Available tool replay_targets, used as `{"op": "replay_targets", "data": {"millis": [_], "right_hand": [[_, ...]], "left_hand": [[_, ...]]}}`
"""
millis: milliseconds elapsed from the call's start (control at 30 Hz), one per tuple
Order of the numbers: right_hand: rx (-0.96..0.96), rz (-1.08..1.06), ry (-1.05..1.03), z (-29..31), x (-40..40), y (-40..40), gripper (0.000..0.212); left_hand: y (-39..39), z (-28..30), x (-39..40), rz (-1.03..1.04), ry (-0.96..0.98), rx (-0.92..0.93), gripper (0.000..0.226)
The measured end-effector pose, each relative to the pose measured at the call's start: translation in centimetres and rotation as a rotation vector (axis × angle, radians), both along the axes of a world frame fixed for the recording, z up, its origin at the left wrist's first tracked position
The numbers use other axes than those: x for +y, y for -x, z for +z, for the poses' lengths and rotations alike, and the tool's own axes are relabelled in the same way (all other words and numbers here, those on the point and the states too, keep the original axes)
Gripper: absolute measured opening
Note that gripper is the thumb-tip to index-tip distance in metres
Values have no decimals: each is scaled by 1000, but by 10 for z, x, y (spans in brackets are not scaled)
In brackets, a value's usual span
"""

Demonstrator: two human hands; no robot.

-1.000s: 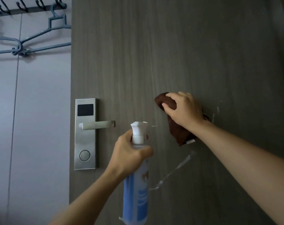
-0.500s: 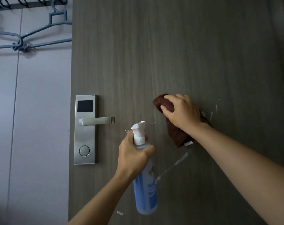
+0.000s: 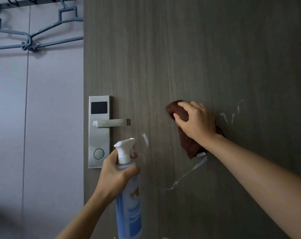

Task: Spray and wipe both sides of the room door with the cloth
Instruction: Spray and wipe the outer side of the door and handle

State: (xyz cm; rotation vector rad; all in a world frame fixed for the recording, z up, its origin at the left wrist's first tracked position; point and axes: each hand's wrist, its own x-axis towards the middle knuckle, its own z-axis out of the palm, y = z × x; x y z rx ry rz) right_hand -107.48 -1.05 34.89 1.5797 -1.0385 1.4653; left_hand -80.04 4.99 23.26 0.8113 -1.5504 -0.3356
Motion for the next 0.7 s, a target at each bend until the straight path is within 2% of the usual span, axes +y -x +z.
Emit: {"op": "replay_targets", "data": {"millis": [100,367,433,600,700], "right_hand": [[8,-6,-7,-3,0,-2,42],[55,-35,-36,-1,1,0,44],[98,-72,-52,3,3,1,44],[165,-127,-107,12,8,-4,46],[275,-108,-82,-10,8,-7,44]], "left_hand": [[-2,4,4,-33,7,-24,47],[-3,15,10,-45,57,-50,47],[-3,30,14,-61,77,-39,50],[-2,94,18,-156,83,-18,41],[-2,120,18,-159,77,22,43]]}}
